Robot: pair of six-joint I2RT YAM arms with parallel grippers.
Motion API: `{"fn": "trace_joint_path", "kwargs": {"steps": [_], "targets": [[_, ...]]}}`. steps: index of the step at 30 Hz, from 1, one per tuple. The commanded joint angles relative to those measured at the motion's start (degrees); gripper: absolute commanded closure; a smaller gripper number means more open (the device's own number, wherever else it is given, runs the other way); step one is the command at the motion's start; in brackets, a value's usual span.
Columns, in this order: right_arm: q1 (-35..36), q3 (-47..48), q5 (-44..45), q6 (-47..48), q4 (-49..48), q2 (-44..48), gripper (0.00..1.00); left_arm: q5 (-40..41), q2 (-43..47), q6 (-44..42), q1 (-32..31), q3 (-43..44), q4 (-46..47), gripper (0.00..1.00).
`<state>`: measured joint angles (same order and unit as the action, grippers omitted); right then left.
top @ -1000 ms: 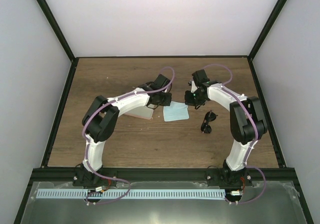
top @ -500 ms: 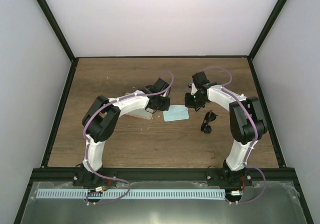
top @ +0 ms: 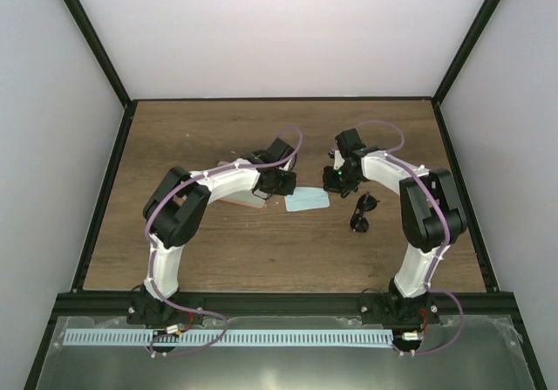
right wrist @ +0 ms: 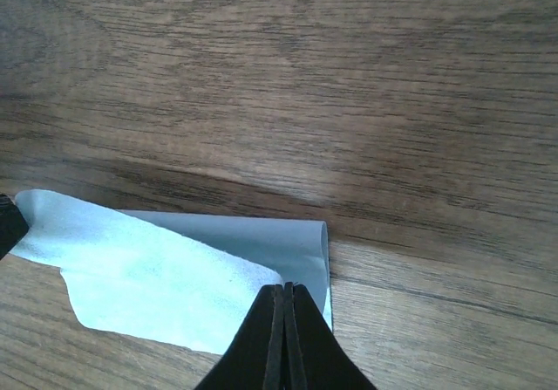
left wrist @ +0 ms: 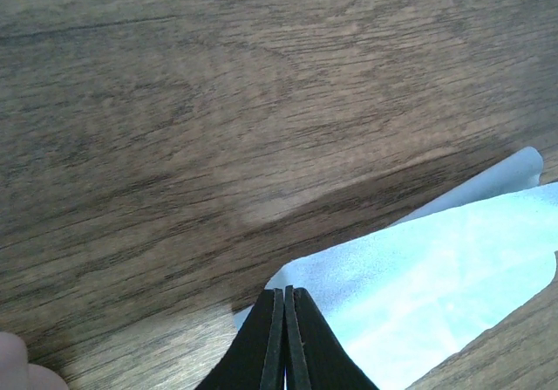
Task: Organize the sunglasses
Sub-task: Adjust the glasses cleaning cloth at the center of the board.
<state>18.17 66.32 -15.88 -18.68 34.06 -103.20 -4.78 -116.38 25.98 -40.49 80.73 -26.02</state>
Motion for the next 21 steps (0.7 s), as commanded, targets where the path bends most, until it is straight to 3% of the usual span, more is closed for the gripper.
{"fn": "trace_joint_path", "kwargs": {"steps": [1, 21], "targets": [[-0.5, -0.3, -0.6, 0.3, 0.0, 2.1, 0.99, -1.5, 1.9, 0.4, -0.1, -0.9, 1.0, 0.96], [-0.5, -1.3, -1.6, 0.4, -0.5, 1.1, 0.99, -3.3, 2.3, 0.4, -0.6, -3.2, 1.9, 0.96]]}}
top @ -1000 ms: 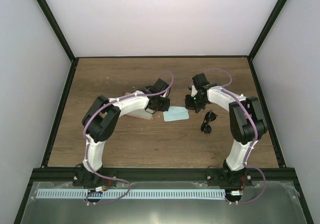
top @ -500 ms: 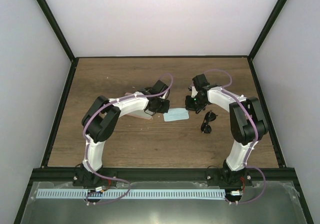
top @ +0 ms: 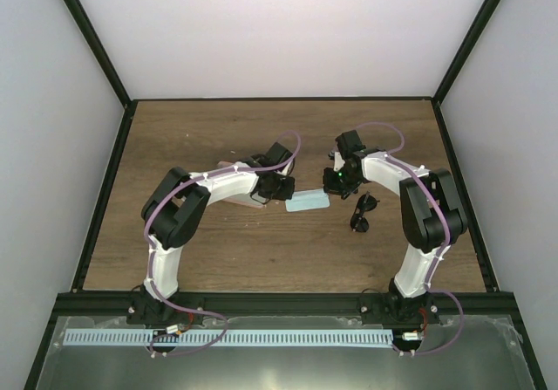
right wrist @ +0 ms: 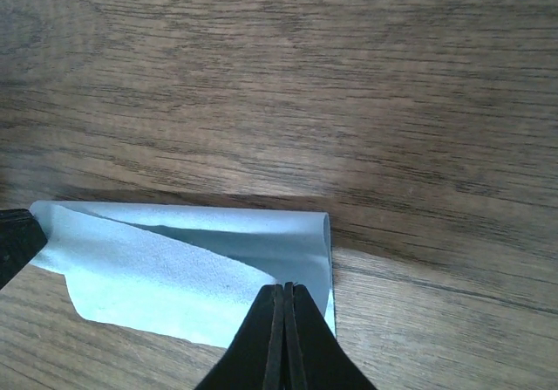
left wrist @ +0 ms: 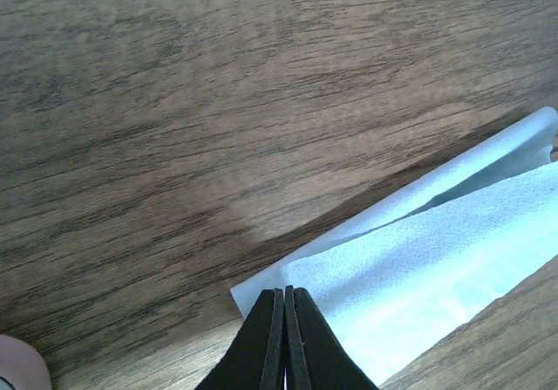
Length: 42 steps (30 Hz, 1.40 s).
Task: Organize the sunglasses
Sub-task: Adjust the glasses cleaning cloth at the center of the board.
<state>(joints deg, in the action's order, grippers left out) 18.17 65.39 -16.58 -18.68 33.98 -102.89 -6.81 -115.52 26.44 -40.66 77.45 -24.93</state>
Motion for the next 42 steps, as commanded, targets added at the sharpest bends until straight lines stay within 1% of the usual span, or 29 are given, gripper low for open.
{"fn": "trace_joint_path", "kwargs": {"steps": [1, 42], "targets": [[-0.5, -0.4, -0.9, 0.4, -0.4, 0.6, 0.99, -1.4, 1.3, -0.2, -0.5, 0.2, 0.8, 0.96], [-0.5, -1.3, 0.3, 0.5, 0.1, 1.0, 0.99, -2.2, 2.0, -2.3, -1.9, -1.2, -1.1, 0.96]]}}
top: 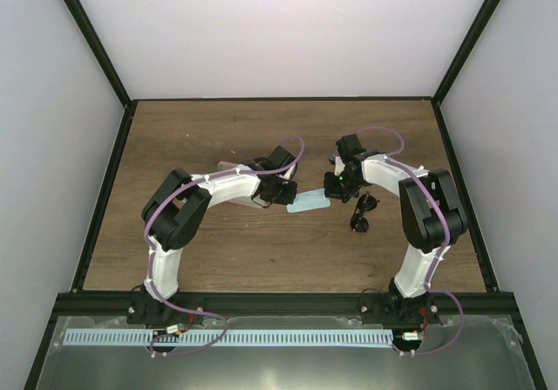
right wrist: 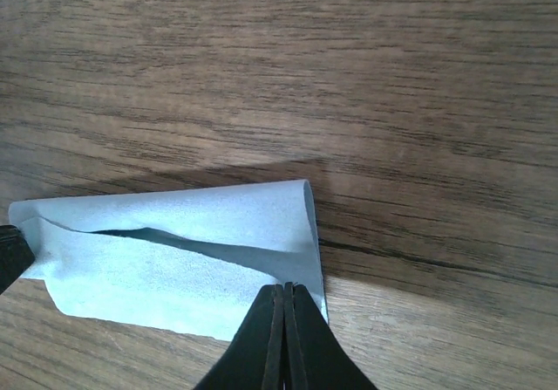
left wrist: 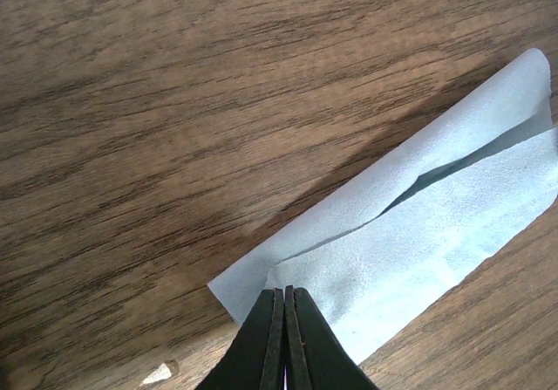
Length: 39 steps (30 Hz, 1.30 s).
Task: Organize the sunglasses
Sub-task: Adjust the glasses cleaning cloth at the center of the board.
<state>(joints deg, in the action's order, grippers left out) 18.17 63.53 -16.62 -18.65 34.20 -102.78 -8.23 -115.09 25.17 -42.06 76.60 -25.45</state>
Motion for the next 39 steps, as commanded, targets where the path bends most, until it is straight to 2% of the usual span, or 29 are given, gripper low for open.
{"fn": "trace_joint_path", "kwargs": {"steps": [1, 11, 17, 22, 25, 28, 36, 39], "targets": [[-0.5, 0.7, 0.5, 0.5, -0.1, 0.8, 0.99, -0.8, 1.5, -1.1, -0.6, -0.3, -0.6, 0.96], [-0.5, 1.6, 1.4, 0.5, -0.1, 0.7, 0.98, -0.8, 2.0, -2.0, -0.9, -0.9, -1.1, 0.96], [-0.5, 2.0, 1.3, 0.3, 0.1, 1.4, 0.85, -1.4, 2.0, -2.7, -1.0, -1.1, -1.3, 0.94], [-0.5, 3.1, 2.1, 0.0, 0.5, 2.8, 0.77, -1.9, 2.9, -3.6, -1.0, -1.4, -1.5, 0.87], [-0.4, 4.4, 1.0, -0.1, 0.5, 2.4, 0.77, -2.2, 3.6, -4.3, -1.0, -1.4, -1.9, 0.77], [0.1, 5.8, 0.9, -0.3, 0.7, 1.4, 0.77, -2.3, 4.3, -5.1, -1.0, -1.4, -2.5, 0.71], [2.2, 7.9, -0.3, -0.5, 0.9, -1.5, 0.77, -3.9, 5.2, -6.7, -1.0, -1.4, -2.4, 0.7], [3.3, 8.9, -0.6, -0.4, 1.0, -2.8, 0.78, -1.5, 5.4, -5.3, -0.8, -0.8, -2.9, 0.69]]}}
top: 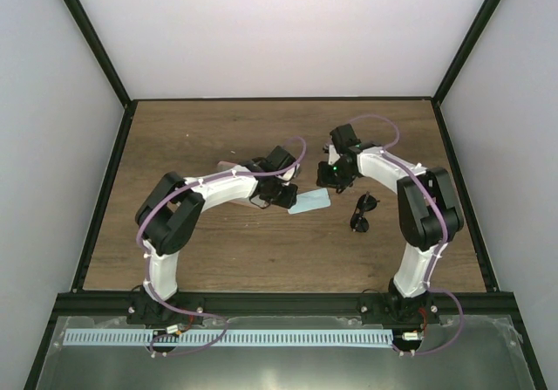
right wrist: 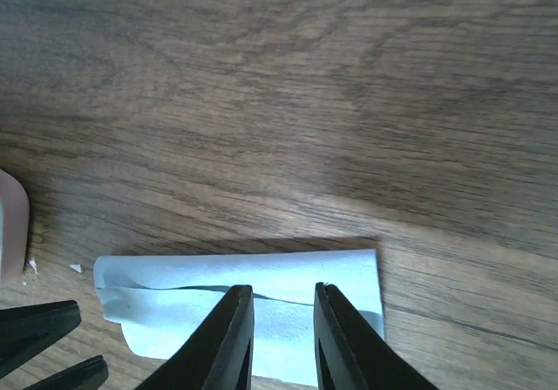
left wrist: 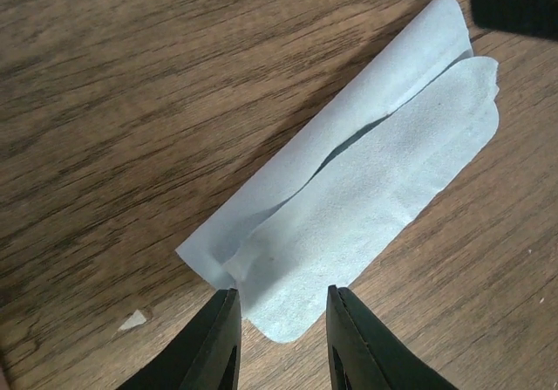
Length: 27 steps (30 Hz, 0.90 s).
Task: Organize the sunglasses
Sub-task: Adjust the glasses cleaning cloth at the center of the board.
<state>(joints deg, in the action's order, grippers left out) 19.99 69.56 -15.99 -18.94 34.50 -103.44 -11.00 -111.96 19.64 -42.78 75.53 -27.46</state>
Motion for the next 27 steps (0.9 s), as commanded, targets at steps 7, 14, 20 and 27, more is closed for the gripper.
{"fn": "trace_joint_path", "kwargs": {"steps": [7, 14, 20, 27], "targets": [[3.8, 3.6, -2.5, -0.4, 0.8, -4.6, 0.84, 5.1, -1.6, 5.0, 1.5, 3.7, -3.2, 0.71], [4.5, 4.0, -3.5, -0.8, 0.4, -7.1, 0.92, 4.3, -1.2, 5.3, 2.9, 3.6, -3.3, 0.71], [5.9, 4.8, -3.6, -1.2, 0.7, -7.5, 0.92, 4.0, -0.4, 4.8, 3.0, 3.2, -3.3, 0.71], [7.1, 3.4, -3.8, -1.9, 0.8, -6.9, 0.92, 3.8, 0.5, 4.5, 3.0, 1.9, -3.0, 0.71]]}}
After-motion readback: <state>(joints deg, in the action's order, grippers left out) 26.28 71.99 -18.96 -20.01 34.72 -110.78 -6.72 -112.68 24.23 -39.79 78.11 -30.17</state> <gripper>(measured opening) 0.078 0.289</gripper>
